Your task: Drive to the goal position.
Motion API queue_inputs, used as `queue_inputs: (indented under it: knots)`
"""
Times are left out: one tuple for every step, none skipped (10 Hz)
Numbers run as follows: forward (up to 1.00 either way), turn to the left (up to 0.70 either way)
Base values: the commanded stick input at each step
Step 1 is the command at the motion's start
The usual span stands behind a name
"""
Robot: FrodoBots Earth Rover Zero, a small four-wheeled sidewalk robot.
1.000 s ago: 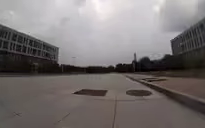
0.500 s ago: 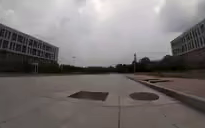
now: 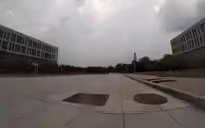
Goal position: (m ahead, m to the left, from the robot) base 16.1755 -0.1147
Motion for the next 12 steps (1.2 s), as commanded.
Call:
queue_inputs:
  knots:
    - [0.7,0.0]
    - [0.7,0.0]
    - [0.7,-0.21]
    - [0.7,-0.33]
    - [0.7,-0.33]
    - [0.7,-0.24]
    - [0.7,0.0]
    - [0.7,0.0]
    - [0.7,0.0]
    - [0.7,0.0]
    - [0.7,0.0]
    - [0.7,0.0]
